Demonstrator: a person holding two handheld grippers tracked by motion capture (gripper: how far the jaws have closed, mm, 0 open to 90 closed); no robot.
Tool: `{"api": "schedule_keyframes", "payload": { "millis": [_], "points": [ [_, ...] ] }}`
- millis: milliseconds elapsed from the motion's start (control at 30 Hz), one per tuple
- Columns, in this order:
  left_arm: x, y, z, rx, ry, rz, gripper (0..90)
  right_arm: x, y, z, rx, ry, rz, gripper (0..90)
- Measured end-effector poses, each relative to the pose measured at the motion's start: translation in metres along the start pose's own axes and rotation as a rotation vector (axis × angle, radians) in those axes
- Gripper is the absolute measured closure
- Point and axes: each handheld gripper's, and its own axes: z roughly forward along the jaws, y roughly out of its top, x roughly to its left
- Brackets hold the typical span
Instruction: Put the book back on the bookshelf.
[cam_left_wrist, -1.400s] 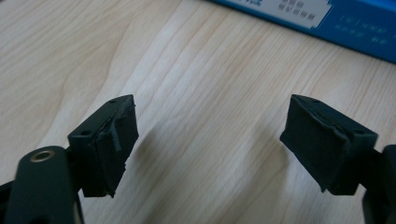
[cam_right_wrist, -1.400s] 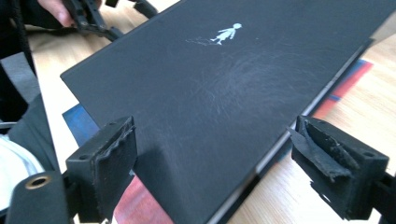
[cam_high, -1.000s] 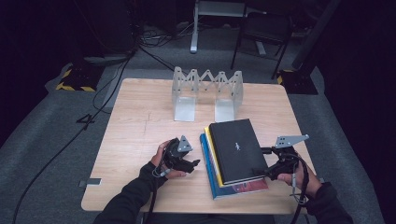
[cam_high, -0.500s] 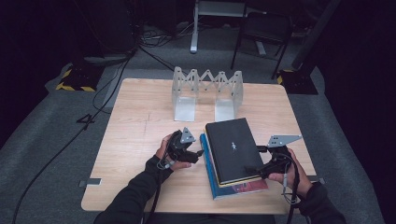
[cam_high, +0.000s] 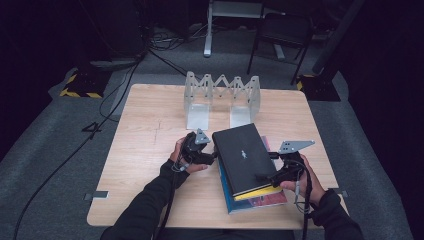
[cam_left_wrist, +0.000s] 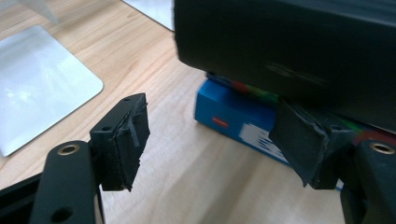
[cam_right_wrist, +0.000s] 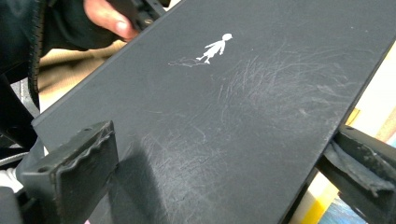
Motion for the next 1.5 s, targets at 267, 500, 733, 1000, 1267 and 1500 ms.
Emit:
{"api": "schedule_keyframes", "payload": {
  "millis": [267, 500, 733, 1000, 1267, 1500],
  "points": [
    [0.024, 0.005, 0.013, -0.028, 0.005, -0.071, 31.2, 0.001, 0.0, -0.001, -0.008, 0.0, -0.023, 0.4],
    [0.031, 0.021, -0.006, -0.208, -0.149, -0.096, 60.7, 0.006, 0.003, -0.003, -0.04, -0.031, -0.104, 1.3],
    [0.033, 0.041, -0.029, -0.249, -0.184, -0.03, 70.6, 0.011, 0.005, -0.009, -0.115, -0.084, -0.181, 13.8],
    [0.027, 0.061, -0.035, -0.228, -0.174, -0.002, 72.5, 0.01, 0.012, -0.019, -0.189, -0.128, -0.215, 20.9],
    [0.017, 0.087, -0.032, -0.216, -0.16, 0.015, 79.7, 0.01, 0.025, -0.028, -0.235, -0.143, -0.248, 27.9],
    [0.006, 0.119, -0.042, -0.211, -0.123, 0.066, 83.7, 0.008, 0.032, -0.042, -0.304, -0.114, -0.265, 47.2]
  ]
}}
